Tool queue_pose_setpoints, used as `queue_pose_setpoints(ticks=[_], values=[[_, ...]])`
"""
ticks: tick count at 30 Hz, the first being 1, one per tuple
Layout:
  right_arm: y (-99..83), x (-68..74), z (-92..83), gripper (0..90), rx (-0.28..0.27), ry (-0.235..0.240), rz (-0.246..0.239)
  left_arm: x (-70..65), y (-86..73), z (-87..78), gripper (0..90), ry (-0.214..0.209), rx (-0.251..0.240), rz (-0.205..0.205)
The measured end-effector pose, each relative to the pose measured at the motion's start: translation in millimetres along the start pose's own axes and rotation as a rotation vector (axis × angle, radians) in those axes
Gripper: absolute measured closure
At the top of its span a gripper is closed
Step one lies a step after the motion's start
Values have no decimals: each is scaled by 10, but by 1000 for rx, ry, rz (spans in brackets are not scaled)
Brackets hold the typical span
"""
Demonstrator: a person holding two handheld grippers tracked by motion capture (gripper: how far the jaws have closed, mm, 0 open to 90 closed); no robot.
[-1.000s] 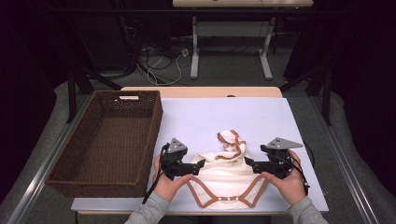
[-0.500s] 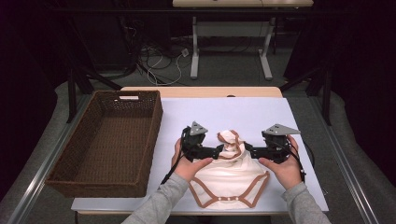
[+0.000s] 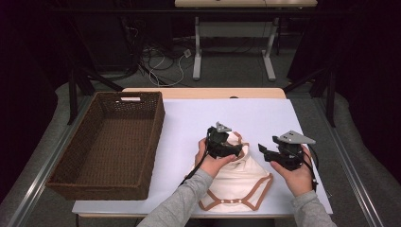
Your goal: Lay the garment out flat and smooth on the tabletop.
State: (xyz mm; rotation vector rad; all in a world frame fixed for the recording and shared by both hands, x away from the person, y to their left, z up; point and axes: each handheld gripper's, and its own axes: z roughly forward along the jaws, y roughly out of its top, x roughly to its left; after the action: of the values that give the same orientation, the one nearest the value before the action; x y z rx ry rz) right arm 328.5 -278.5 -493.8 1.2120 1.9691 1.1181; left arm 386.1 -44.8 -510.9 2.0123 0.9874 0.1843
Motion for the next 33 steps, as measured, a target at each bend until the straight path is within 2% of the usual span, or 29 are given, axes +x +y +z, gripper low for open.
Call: queue_pose_setpoints(ticks=[1,2,5,9,10,11,13,15,17,18,20,25,29,33], values=[[-17,-24,-18,353,0,-7,2,-16,2,33,328,-10,-5,-9],[-36,-48,-38,353,1,-14,14,-27,2,58,335,-3,-9,-10],[-66,-103,-71,353,-2,-22,36,-59,18,128,366,-5,13,-56],[-96,-137,-101,353,-7,-26,51,-62,36,189,393,-7,30,-76],[-103,-139,-110,353,-7,-29,47,-69,33,203,411,-8,30,-91],[-107,-142,-111,354,-11,-28,42,-59,31,214,441,-6,49,-83],[-116,-135,-122,355,-4,-28,44,-61,18,238,494,-8,63,-97],[-123,-129,-124,359,-6,-33,39,-55,3,257,588,-3,90,-75],[-127,-124,-120,359,-6,-26,37,-76,-7,266,678,-7,102,-80],[-127,-115,-116,360,-5,-24,39,-75,-9,259,748,0,110,-51],[-127,-108,-105,362,-9,-18,26,-86,-16,232,826,-4,108,-36],[-111,-82,-55,362,-6,6,11,-50,-27,34,848,0,72,-2],[-96,-52,10,362,25,42,13,25,-18,-238,850,15,14,4],[-59,4,76,372,32,62,-10,111,-5,-505,850,33,-23,17]])
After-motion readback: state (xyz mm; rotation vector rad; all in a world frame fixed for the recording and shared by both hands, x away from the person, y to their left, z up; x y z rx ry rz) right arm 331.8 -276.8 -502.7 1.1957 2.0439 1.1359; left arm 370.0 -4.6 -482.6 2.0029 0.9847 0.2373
